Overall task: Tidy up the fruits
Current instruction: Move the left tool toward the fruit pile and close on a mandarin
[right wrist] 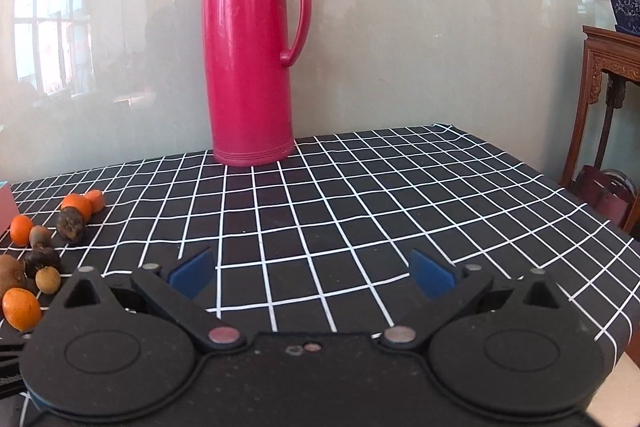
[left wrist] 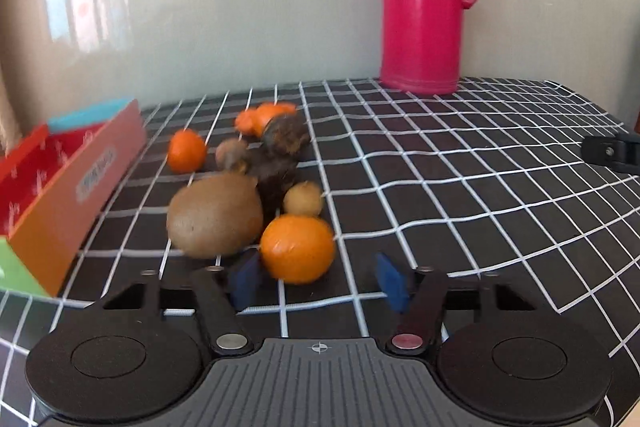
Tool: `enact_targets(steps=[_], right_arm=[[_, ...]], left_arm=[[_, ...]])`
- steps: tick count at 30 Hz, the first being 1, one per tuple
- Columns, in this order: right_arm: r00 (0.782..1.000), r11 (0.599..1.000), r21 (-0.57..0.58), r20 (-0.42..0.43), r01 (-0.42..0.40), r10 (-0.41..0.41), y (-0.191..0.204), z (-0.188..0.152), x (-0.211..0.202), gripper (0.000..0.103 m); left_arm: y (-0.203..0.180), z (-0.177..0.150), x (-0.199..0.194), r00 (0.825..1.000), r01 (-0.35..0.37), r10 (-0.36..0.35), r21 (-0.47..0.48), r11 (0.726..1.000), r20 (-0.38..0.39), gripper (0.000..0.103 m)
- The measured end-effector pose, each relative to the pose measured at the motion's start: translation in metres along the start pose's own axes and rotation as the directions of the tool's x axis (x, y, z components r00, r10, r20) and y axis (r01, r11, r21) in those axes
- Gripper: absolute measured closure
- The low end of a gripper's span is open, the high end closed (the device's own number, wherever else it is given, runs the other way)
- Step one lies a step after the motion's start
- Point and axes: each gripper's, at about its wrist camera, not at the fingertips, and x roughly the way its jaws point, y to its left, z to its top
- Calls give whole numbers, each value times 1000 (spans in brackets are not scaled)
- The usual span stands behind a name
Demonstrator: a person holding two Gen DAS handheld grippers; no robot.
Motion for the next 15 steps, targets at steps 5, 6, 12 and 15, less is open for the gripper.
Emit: enact_targets(steps=[5,6,12,15], right_arm=[[1000,1000,-7,0,-4,4,1,0,0,0],[1000,1000,-9,0,-4,4,1,0,0,0],[1000,1000,-26,-9,5,-6,3,-2,1,0],[1000,999,-39,-17,12,-12,4,-3,1,0]], left_arm=[[10,7,12,1000,-6,6,-38,999,1,59],[9,7,13,1000,-8,9,-33,999,4,59],[7,8,18,1000,-21,22,-35,999,15,59],[10,10,19,1000,-5,5,-47,999,16,63]])
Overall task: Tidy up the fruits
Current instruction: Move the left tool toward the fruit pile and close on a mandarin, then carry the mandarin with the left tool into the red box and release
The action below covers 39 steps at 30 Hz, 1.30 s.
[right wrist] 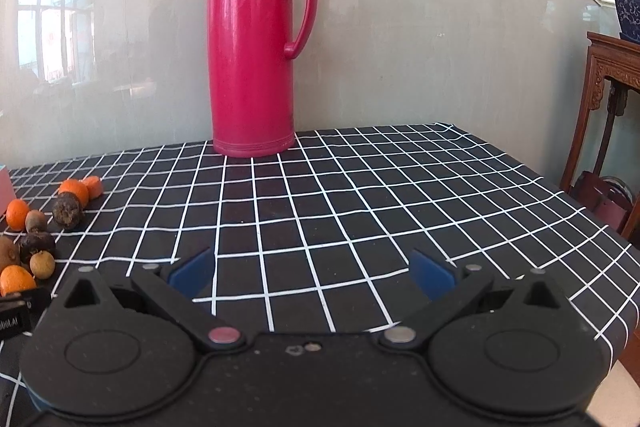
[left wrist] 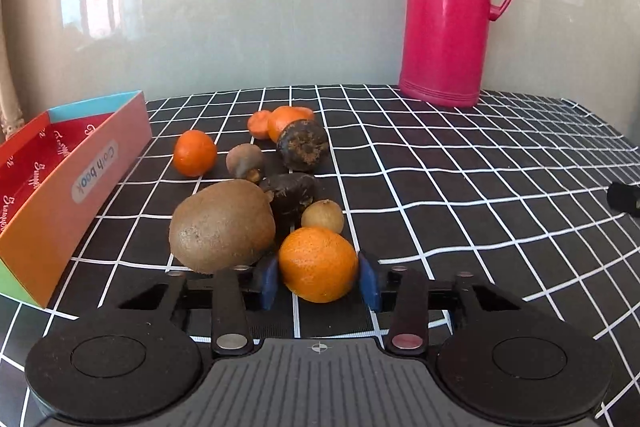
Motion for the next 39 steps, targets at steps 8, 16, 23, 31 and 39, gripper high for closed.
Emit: enact_targets(steps=[8,16,23,31,39], right_arm=[[1000,1000,-17,-9,-6,5,14,2,1,0],[998,996,-74,-14,-56,55,60,3,0,0],[993,986,-112,-11,-122,121,101,4,-4,0],[986,968,-187,-2,-167,169,131,1,-7,0],[976,964,-165,21,-208,215,131,2,-14,0]], left_arm=[[18,1,-29,996,31,-32,11,999,84,63],[80,9,-65,976,-47,63,-79,996,207,63],[145,11,-75,946,-185,217,-149,971,242,63],[202,8,-53,961,-199,239,-252,947,140,50],[181,1,-81,930,-228,275,-205,952,243,1]])
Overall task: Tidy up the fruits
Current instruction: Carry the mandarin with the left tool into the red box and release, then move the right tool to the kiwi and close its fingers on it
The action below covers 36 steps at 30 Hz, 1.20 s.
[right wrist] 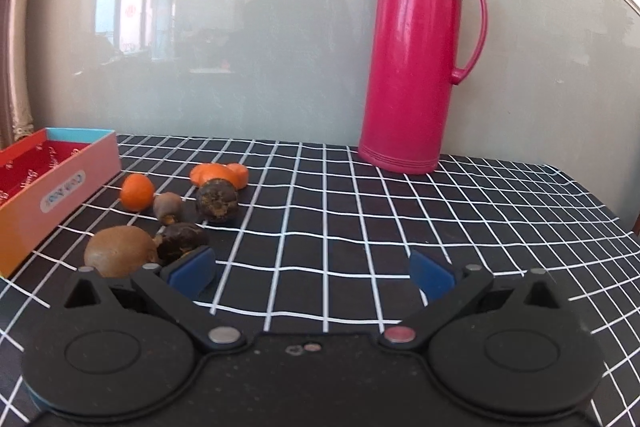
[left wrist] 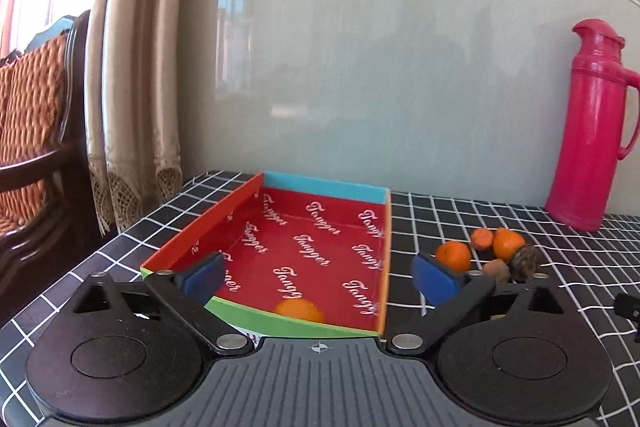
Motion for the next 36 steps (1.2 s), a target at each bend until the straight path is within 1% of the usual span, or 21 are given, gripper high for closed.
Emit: enact_targets(steps=[1,6,12,15,17,20,24,28,32,33,35,36], right_arm=[[1000,1000,-2,12,-3,3,1,1,-2,0],[997,998,7,54,-56,56,3,5,-12,0],[990,992,-17,53,-129,130,23,5,-17,0],[990,989,-54,33,-135,137,39,4,-15,0],[988,986,-80,21,-149,151,51,2,-13,3],[988,984,-92,15,-154,156,64,2,-12,3],[985,982,-84,-8,-170,170,76,2,-6,5],[988,984,-83,-8,-156,156,85,2,-5,5],[984,983,-47,-37,-175,173,89,1,3,5],[983,982,-41,-42,-183,181,90,1,4,6],[980,981,-33,-55,-191,189,93,0,7,14],[979,980,-29,-64,-196,194,95,0,10,16]], left_arm=[[-2,1,-4,1000,9,-9,-1,1000,7,0],[-11,3,-13,1000,10,-10,22,1000,18,0],[-9,3,-19,1000,-2,1,43,999,22,0],[-2,3,-24,1000,-21,20,60,998,24,0],[5,2,-25,999,-35,34,65,997,13,0],[16,-1,-25,999,-49,50,63,997,-8,0],[26,-5,-24,998,-62,64,74,995,-20,0],[34,-6,-23,997,-70,71,60,996,-29,0],[38,-7,-23,996,-79,81,68,995,-35,0],[39,-8,-22,996,-83,85,70,994,-38,0],[42,-9,-20,995,-88,91,71,994,-45,0],[44,-10,-20,994,-92,96,70,993,-47,0]])
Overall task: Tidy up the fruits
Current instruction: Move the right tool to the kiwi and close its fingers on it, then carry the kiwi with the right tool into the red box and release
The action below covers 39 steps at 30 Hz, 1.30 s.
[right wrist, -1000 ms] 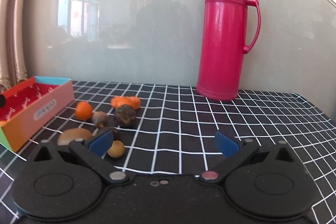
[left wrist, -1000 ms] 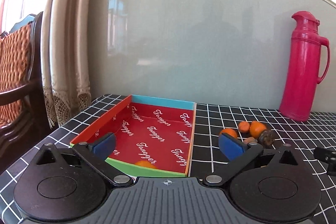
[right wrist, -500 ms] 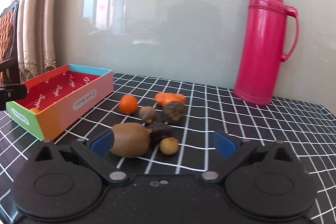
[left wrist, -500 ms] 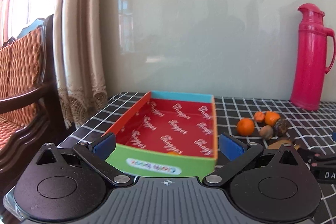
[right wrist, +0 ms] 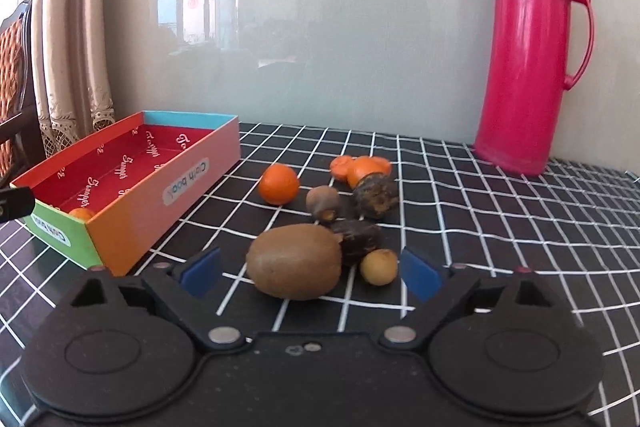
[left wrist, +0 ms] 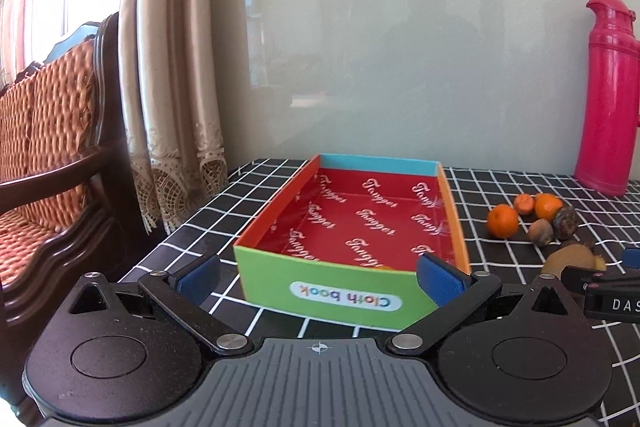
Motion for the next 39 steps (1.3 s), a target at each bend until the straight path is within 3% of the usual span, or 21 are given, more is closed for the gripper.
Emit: enact_targets(steps=[4,9,17,32,39], right_arm=[[999,1000,9,-38,2,-2,6,-1,11,23],[998,1000,-6,-60,30,-30,15,0,22,24],[992,996,-21,-82,92,-93,20,1,36,40],[993,999,6,-108,47,-46,12,3,42,41],[996,999,2,-78,33,-33,21,11,27,42]], left_arm=[[7,-3,3,1000,-11,11,-1,1000,-6,0],[16,-6,8,999,-28,28,-2,1000,-23,0],[39,-11,17,996,-45,42,-40,998,-74,0],[37,-12,19,995,-40,37,-37,999,-90,0],[34,-12,17,995,-43,40,-32,999,-88,0]])
